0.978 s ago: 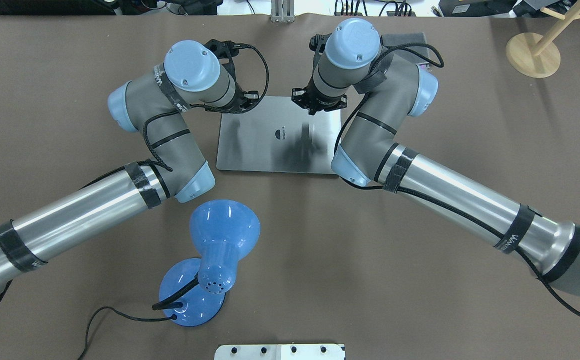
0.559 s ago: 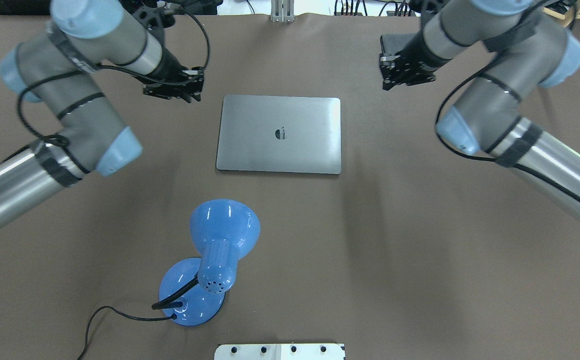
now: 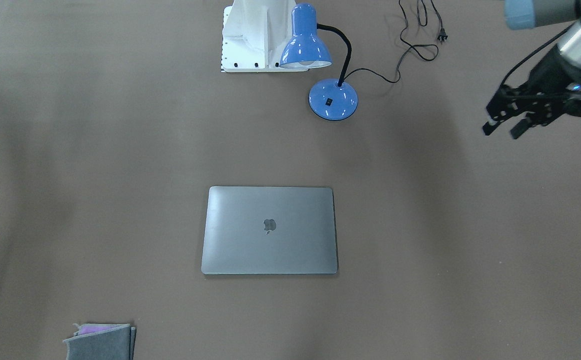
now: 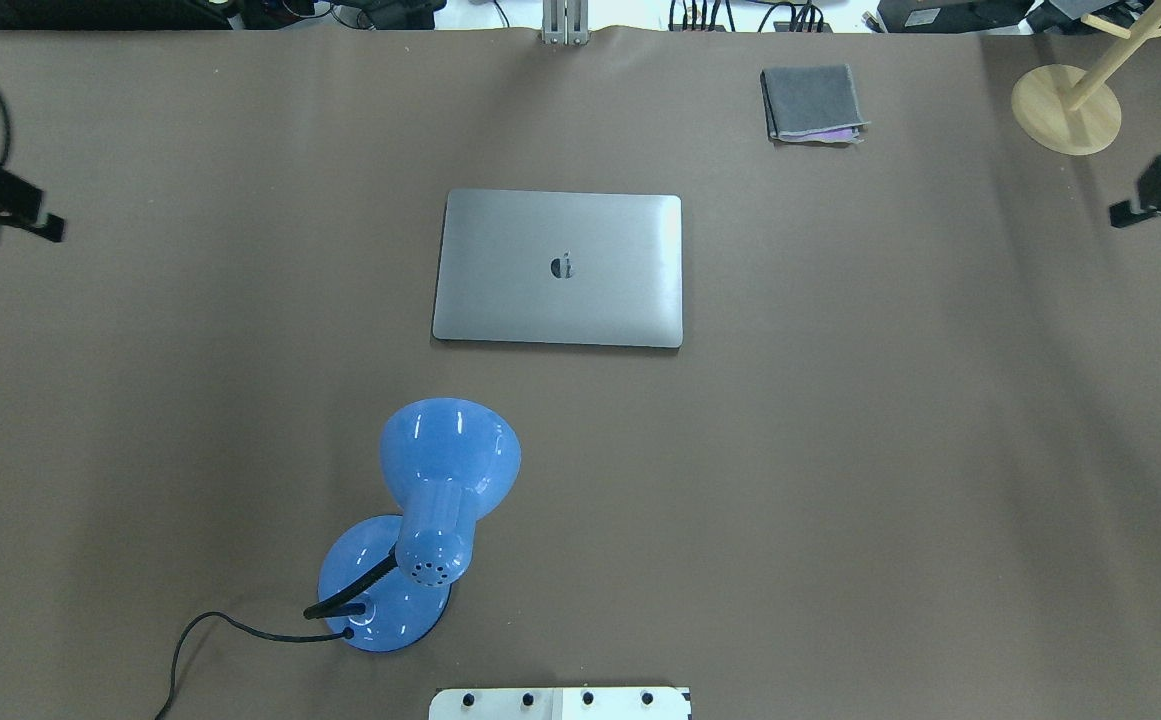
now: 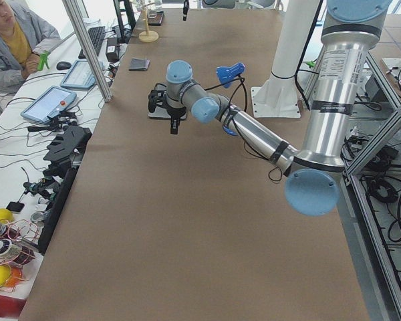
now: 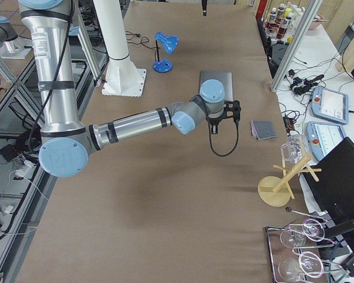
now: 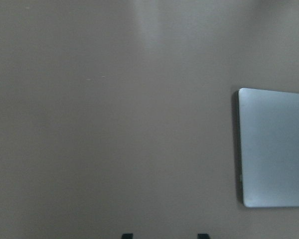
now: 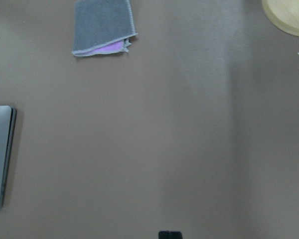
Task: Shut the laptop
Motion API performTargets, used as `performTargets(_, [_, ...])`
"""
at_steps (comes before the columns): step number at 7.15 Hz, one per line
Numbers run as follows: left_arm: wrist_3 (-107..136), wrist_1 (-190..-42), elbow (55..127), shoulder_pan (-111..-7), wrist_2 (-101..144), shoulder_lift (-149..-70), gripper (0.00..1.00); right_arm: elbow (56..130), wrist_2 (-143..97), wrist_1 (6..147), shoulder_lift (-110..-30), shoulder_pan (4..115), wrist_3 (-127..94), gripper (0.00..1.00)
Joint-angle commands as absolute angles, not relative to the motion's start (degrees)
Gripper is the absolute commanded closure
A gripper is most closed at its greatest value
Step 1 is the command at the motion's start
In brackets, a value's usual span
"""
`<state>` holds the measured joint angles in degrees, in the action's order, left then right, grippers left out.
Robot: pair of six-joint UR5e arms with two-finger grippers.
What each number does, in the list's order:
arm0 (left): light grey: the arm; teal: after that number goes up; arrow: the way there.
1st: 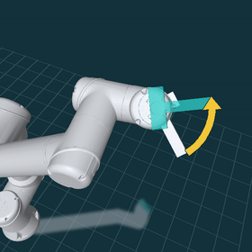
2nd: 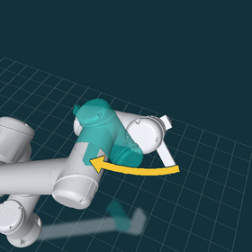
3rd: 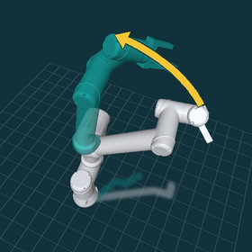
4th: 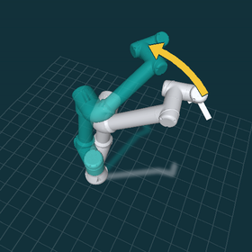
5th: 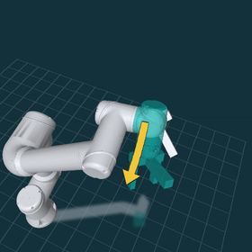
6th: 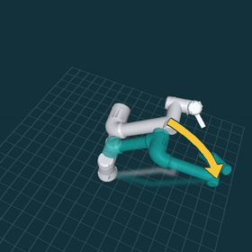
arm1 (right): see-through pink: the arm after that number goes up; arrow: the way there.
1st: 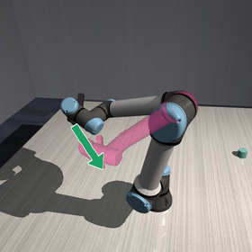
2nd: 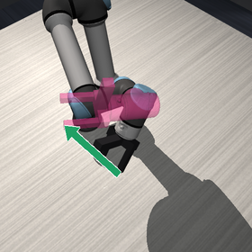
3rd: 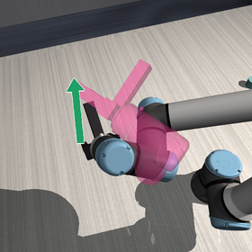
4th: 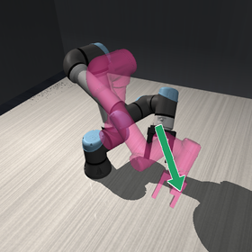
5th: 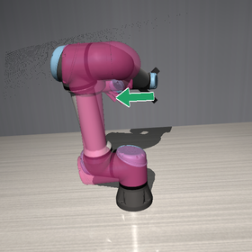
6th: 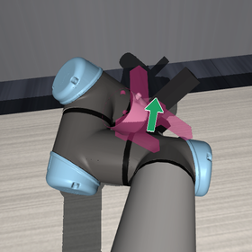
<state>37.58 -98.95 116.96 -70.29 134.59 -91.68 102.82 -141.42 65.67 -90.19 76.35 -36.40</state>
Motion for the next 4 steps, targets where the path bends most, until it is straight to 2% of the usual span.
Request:
performTargets(1, [13.7, -98.4, 117.1, -81.2, 136.2, -76.8, 0.02, 101.1, -142.0, 69.6, -98.8, 83.4, -16.3, 0.0])
performTargets(4, [-2.3, -98.6, 109.9, -89.8, 135.4, -70.0, 0.02, 100.9, -133.8, 93.5, -95.2, 90.1, 8.6, 0.0])
